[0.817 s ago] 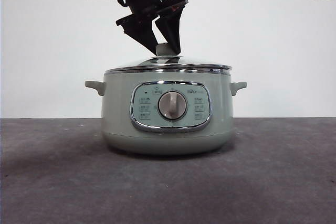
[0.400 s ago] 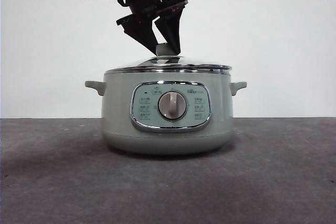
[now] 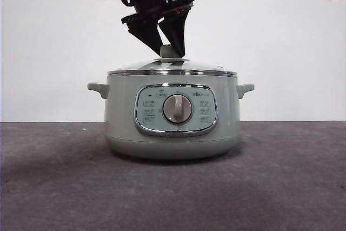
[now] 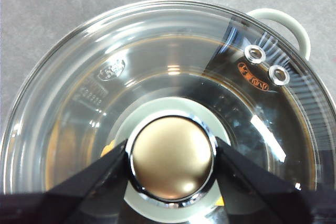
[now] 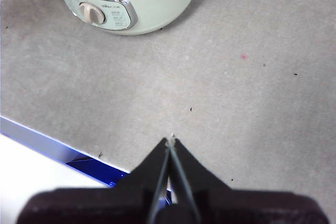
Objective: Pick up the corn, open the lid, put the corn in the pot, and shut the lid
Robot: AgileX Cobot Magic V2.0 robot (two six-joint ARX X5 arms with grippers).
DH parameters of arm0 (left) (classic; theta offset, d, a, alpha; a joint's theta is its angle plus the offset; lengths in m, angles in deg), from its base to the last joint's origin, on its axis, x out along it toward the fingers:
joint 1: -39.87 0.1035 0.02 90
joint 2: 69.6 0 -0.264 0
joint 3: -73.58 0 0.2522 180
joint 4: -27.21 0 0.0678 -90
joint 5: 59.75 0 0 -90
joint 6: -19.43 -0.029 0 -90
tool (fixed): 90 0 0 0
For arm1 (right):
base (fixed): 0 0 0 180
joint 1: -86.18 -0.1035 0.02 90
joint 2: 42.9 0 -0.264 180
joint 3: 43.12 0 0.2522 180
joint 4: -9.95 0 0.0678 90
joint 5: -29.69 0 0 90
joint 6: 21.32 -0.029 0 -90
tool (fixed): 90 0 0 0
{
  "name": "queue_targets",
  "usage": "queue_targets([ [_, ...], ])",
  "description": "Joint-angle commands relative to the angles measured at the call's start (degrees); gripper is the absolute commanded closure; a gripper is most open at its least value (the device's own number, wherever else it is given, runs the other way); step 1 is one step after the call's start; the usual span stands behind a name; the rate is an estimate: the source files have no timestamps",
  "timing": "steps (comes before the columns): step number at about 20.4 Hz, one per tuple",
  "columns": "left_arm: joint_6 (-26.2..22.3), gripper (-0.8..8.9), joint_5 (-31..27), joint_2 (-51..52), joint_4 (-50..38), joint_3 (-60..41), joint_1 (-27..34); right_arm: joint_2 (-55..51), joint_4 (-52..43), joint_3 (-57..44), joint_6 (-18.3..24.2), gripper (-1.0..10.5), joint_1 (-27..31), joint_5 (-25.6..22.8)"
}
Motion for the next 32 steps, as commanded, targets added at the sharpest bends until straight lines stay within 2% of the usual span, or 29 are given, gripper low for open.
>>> queue_targets([
  [1,-2.54,8.26,2.93,-2.64,2.51,-1.25,-0.20,-0.11,-0.26,-0.63,0.20,9.5,-0.07,0.22],
  [5,-3.69,8.26,5.79,-2.64,4.72,-1.25,-0.28,-0.11,-0.22,-0.63,0.20,9.5,-0.07,0.28],
  [10,-4.09,8.26,5.66,-2.64,4.87,-1.25,0.72,-0.11,-0.22,-0.63,0.22,9.5,-0.07,1.53],
  [12,-3.54,7.88,5.66,-2.64,4.39,-1.25,0.85,-0.11,-0.22,-0.63,0.22,9.5,-0.07,1.53],
  [13,-3.41,6.89,5.57,-2.64,4.22,-1.25,0.90,-0.11,-0.22,-0.63,0.24,9.5,-0.07,1.53],
  [15,-2.14,2.71,5.29,-2.64,3.85,-1.22,0.96,-0.11,-0.24,-0.63,0.31,9.5,-0.07,1.53],
  [16,-1.99,1.43,5.29,-2.58,3.80,-1.16,0.96,-0.11,-0.24,-0.63,0.55,9.5,-0.07,1.53],
  [20,-0.74,1.45,5.29,-0.70,4.44,2.08,1.46,-0.11,-0.24,-0.63,0.92,9.5,-0.07,1.53],
  [24,0.85,1.60,5.29,5.33,5.44,4.81,1.49,-0.11,-0.22,-0.63,1.03,9.5,-0.07,1.46],
  [25,1.16,2.05,5.27,7.52,6.78,4.92,1.49,-0.09,-0.20,-0.63,0.87,9.5,-0.04,1.46],
  [26,1.53,3.46,5.29,9.49,8.59,4.92,1.49,-0.09,-0.26,-0.63,0.90,9.5,-0.04,1.46],
  [28,1.46,8.13,5.33,13.42,13.90,4.92,1.44,-0.07,-0.24,-0.63,0.90,9.5,-0.04,0.96],
  [30,1.60,8.10,5.33,17.25,18.34,4.92,1.44,-0.07,-0.24,-0.63,0.90,9.5,-0.04,0.57],
  [32,4.61,8.10,5.53,20.98,21.90,4.92,1.44,-0.07,-0.26,-0.63,0.90,9.5,-0.04,0.57],
])
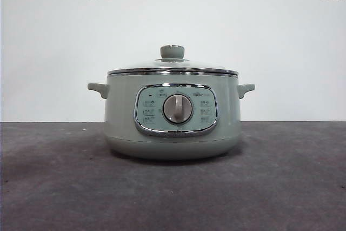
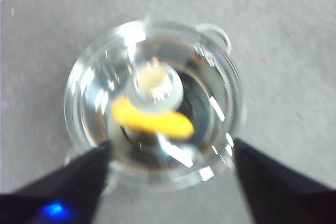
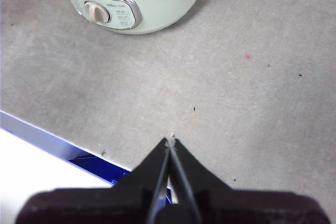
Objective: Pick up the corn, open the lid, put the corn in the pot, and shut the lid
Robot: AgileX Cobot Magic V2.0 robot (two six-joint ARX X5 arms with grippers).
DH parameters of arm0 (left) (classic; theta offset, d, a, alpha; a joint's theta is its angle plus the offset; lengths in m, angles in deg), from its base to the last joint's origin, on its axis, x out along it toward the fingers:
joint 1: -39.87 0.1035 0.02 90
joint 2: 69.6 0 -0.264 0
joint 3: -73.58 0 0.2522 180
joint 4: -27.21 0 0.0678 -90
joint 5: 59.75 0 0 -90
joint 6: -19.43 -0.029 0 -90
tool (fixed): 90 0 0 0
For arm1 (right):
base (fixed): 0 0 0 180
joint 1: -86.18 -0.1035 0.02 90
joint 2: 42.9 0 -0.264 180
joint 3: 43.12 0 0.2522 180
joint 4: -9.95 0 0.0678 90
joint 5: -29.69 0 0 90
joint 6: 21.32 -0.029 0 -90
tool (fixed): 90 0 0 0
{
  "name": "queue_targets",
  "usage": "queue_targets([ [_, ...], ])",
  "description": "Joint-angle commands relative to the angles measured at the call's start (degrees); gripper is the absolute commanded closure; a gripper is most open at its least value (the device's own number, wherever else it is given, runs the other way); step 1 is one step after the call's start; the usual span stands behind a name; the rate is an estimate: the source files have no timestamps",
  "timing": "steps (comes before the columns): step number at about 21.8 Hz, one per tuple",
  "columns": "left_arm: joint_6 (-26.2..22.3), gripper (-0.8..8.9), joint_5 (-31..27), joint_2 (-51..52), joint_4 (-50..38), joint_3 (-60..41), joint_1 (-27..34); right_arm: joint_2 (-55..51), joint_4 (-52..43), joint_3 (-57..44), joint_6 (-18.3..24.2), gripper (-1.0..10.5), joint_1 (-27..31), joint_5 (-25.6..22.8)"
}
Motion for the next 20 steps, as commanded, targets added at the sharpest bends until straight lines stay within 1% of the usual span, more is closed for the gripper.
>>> queue_targets([
  [1,3.61,8.10,0.61,3.56,1.84,-0.35,-0.02,-0.07,-0.28,-0.63,0.44,9.5,-0.04,-0.26],
  [6,3.58,8.10,0.61,8.15,-2.16,-0.35,-0.02,-0.07,-0.28,-0.63,0.44,9.5,-0.04,-0.26],
  [7,2.75,8.10,0.28,8.31,-2.16,-0.26,-0.02,-0.07,-0.28,-0.63,0.44,9.5,-0.04,-0.26],
  [8,0.07,8.10,-0.44,8.57,0.17,-0.24,0.33,-0.07,-0.28,-0.63,0.44,9.5,-0.04,-0.26],
  [9,-0.55,8.10,-2.03,8.96,4.39,-0.52,1.36,-0.07,-0.26,-0.63,0.44,9.5,-0.04,-0.26],
  [10,-1.16,8.10,-4.39,10.95,4.35,-3.19,2.73,-0.04,-0.31,-0.63,0.44,9.5,-0.04,-0.26],
  [11,-1.99,8.10,-5.53,13.16,3.06,-7.06,4.28,-0.04,-0.24,-0.63,0.44,9.5,-0.04,-0.26],
  [12,-2.56,8.10,-5.81,16.61,-0.46,-12.66,6.16,-0.04,-0.24,-0.63,0.44,9.5,-0.04,-0.24],
  [13,-2.73,8.10,-5.70,20.92,-7.41,-20.33,8.00,-0.04,-0.26,-0.63,0.44,9.5,-0.04,-0.24],
  [15,-2.14,8.10,-5.07,31.39,-25.55,-39.28,11.47,-0.02,-0.33,-0.63,0.44,9.5,-0.04,-0.26],
  [18,-1.75,8.10,-5.73,48.41,-54.62,-70.93,16.04,0.02,-0.31,-0.63,0.44,9.5,-0.04,-0.76],
  [20,-0.15,8.10,-7.34,58.82,-68.43,-88.50,18.86,0.02,-0.31,-0.63,0.44,9.5,-0.04,-0.76],
])
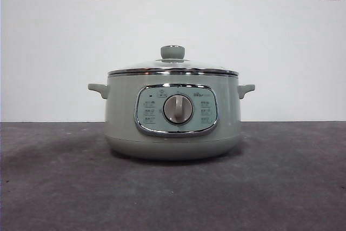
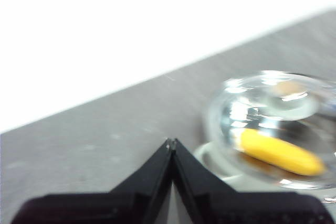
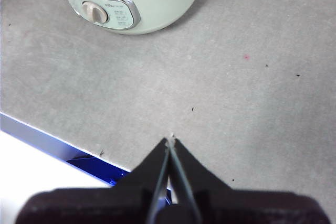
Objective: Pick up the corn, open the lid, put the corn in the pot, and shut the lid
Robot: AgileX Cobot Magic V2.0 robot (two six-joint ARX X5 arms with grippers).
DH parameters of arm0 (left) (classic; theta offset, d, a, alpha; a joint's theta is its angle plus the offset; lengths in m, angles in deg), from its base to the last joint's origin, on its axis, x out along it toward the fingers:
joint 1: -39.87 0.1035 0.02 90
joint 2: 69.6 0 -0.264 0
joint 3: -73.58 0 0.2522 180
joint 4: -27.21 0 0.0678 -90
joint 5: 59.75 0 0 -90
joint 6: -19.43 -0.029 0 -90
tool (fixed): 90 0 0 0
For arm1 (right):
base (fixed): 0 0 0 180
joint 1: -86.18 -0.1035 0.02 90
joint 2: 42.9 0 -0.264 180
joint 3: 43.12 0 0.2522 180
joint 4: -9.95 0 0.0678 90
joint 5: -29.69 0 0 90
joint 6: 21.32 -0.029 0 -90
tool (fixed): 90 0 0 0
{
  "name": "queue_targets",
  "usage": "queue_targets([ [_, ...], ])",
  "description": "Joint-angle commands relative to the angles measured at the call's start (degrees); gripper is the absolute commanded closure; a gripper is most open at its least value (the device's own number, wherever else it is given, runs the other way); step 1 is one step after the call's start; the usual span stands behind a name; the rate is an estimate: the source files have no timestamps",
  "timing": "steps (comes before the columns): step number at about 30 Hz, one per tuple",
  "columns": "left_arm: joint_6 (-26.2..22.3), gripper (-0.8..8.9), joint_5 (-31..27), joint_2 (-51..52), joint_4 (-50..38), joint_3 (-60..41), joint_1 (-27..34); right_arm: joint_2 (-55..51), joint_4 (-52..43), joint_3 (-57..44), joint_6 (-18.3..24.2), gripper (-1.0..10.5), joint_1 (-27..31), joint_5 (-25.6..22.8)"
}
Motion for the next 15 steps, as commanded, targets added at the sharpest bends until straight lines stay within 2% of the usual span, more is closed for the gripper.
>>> queue_targets([
  [1,2.84,8.10,-1.60,11.58,-16.41,-23.39,2.95,-0.07,-0.31,-0.63,0.44,9.5,-0.04,-0.26],
  [2,5.25,8.10,-1.62,16.94,-20.72,-30.42,4.66,-0.07,-0.31,-0.63,0.44,9.5,-0.04,-0.26],
  [5,9.79,8.10,-1.64,25.88,-22.34,-38.69,7.85,-0.07,-0.31,-0.63,0.44,9.5,-0.04,-0.39],
  [10,12.68,8.10,-1.60,38.03,-21.33,-46.90,12.26,-0.07,-0.31,-0.63,0.44,9.5,-0.04,-0.39],
  [15,12.15,8.10,-2.43,43.58,-10.73,-47.06,13.88,-0.07,-0.31,-0.61,0.44,9.5,-0.04,-0.39],
])
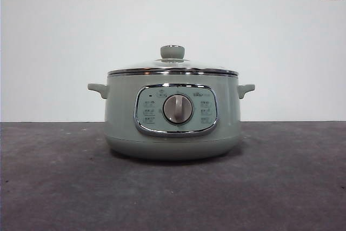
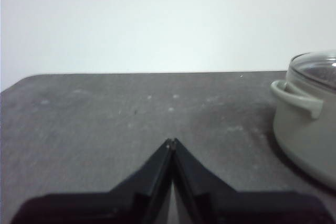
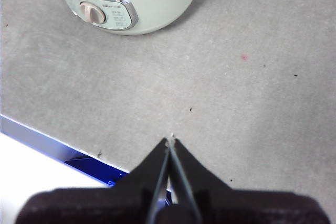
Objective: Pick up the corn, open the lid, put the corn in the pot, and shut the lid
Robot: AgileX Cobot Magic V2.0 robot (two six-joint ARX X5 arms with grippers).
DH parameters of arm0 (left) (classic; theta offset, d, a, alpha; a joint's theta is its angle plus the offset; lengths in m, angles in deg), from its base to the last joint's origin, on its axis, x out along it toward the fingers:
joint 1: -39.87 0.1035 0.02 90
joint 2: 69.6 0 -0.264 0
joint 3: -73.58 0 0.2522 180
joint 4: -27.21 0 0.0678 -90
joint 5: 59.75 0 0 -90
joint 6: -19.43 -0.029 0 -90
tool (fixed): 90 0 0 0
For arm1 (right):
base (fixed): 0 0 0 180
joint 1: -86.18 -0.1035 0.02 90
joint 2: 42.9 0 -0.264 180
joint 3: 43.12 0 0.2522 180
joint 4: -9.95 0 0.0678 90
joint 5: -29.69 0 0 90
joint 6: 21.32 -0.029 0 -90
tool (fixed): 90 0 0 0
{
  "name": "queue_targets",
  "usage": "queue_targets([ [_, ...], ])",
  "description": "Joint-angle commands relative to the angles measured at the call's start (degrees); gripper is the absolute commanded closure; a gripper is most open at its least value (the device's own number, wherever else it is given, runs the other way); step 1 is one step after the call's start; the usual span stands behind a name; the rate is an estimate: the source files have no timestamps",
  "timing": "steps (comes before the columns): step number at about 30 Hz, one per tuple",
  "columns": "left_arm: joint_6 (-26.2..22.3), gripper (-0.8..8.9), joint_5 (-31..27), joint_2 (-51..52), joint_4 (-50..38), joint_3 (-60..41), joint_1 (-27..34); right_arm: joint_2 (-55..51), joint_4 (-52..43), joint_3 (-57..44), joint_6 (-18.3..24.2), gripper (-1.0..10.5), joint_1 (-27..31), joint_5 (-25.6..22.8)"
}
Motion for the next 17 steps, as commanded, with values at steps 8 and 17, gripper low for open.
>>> queue_targets([
  [8,-2.08,8.10,-0.52,1.40,8.81,-0.57,0.44,-0.07,-0.26,-0.61,0.44,9.5,-0.04,-0.02],
  [17,-2.08,8.10,-0.44,-1.16,8.81,-0.57,0.44,-0.07,-0.31,-0.61,0.44,9.5,-0.04,-0.02],
])
